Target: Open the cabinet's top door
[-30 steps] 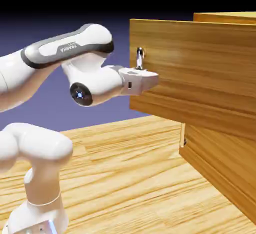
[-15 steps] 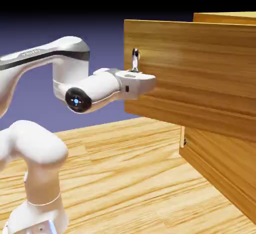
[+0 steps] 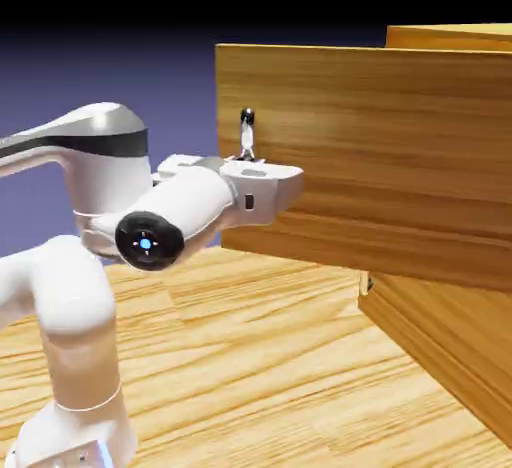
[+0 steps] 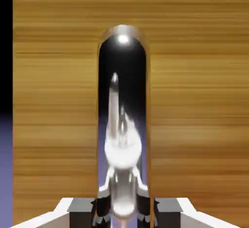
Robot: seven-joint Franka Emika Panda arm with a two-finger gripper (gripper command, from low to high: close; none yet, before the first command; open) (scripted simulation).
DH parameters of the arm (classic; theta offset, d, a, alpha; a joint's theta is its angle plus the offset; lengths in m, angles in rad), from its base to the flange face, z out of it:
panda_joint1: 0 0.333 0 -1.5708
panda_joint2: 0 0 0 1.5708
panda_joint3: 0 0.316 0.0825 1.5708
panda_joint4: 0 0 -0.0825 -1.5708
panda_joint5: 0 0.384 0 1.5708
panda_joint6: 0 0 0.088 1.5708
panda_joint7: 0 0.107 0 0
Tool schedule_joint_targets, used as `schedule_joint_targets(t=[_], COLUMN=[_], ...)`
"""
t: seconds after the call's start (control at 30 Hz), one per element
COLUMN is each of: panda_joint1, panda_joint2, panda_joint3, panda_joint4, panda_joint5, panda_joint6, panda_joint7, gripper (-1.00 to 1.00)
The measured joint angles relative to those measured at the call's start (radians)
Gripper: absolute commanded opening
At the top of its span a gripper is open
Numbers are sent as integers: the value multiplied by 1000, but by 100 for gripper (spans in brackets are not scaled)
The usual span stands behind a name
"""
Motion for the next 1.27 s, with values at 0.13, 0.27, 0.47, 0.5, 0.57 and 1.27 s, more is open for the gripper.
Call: schedule_joint_targets(t=[0.13,0.27,0.47,0.5,0.57,1.27], panda_joint1=[16,80,212,236,284,811], panda_joint2=[30,59,84,86,90,69], panda_joint3=[-121,-229,-346,-361,-390,-552], panda_joint4=[112,255,472,509,581,1342], panda_joint5=[-104,-189,-273,-283,-302,-372], panda_joint6=[-174,-341,-547,-578,-639,-1179], panda_joint7=[7,15,33,36,44,173], gripper=[-100,-100,-100,-100,-100,-100])
